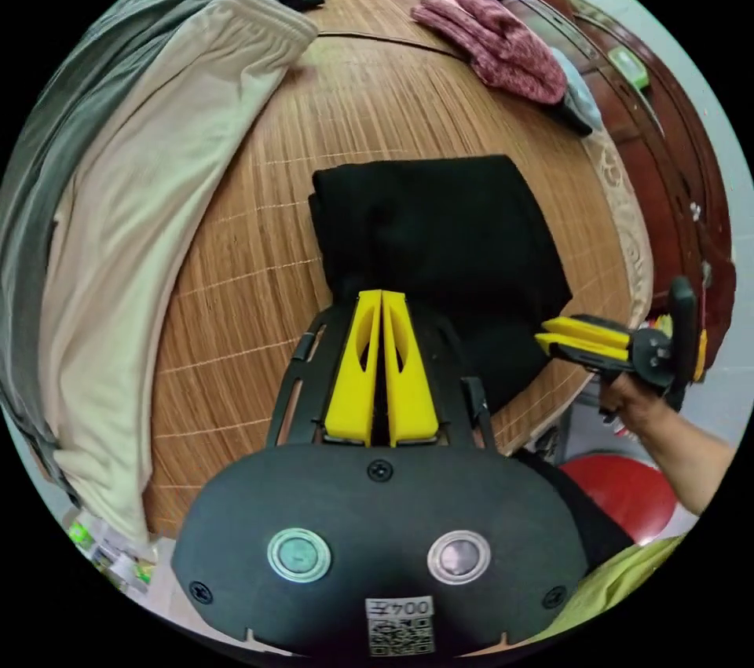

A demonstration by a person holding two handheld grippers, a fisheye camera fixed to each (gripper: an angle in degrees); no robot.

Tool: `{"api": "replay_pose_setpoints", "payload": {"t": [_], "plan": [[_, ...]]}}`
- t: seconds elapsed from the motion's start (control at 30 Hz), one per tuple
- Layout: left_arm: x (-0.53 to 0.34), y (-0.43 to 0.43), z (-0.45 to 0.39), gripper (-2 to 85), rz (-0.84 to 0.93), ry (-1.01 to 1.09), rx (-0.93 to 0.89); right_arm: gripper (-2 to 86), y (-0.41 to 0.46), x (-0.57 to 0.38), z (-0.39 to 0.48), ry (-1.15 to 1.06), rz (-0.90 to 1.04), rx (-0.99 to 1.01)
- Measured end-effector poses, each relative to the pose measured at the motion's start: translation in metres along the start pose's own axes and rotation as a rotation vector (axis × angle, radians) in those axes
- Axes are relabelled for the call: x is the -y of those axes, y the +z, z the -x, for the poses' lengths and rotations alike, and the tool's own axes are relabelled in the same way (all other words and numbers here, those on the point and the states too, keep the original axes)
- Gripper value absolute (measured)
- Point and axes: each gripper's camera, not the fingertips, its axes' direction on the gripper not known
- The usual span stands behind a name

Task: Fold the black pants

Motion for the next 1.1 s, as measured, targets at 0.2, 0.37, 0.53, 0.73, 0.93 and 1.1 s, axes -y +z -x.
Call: {"api": "replay_pose_setpoints", "payload": {"t": [0.2, 0.37, 0.53, 0.73, 0.93, 1.1], "plan": [[-0.006, -0.048, -0.001, 0.1, -0.171, -0.008, -0.03, 7.5, -0.023, -0.037, -0.049, 0.19, -0.195, 0.159], [0.042, -0.023, 0.001, 0.1, -0.141, -0.038, 0.03, 11.7, -0.006, -0.057, -0.108, 0.42, -0.256, 0.401], [0.056, -0.004, -0.004, 0.1, -0.116, -0.054, 0.042, 7.5, 0.018, -0.047, -0.131, 0.382, -0.257, 0.597], [0.054, 0.012, 0.007, 0.1, -0.096, -0.076, 0.02, 4.8, 0.047, -0.05, -0.16, 0.573, -0.219, 0.747], [0.048, -0.018, 0.011, 0.0, -0.171, -0.162, -0.036, 5.9, 0.025, -0.058, -0.163, 0.548, -0.287, 0.609], [0.025, -0.051, -0.003, 0.0, -0.256, -0.111, -0.031, 5.9, -0.007, -0.03, -0.16, 0.439, -0.39, 0.42]]}}
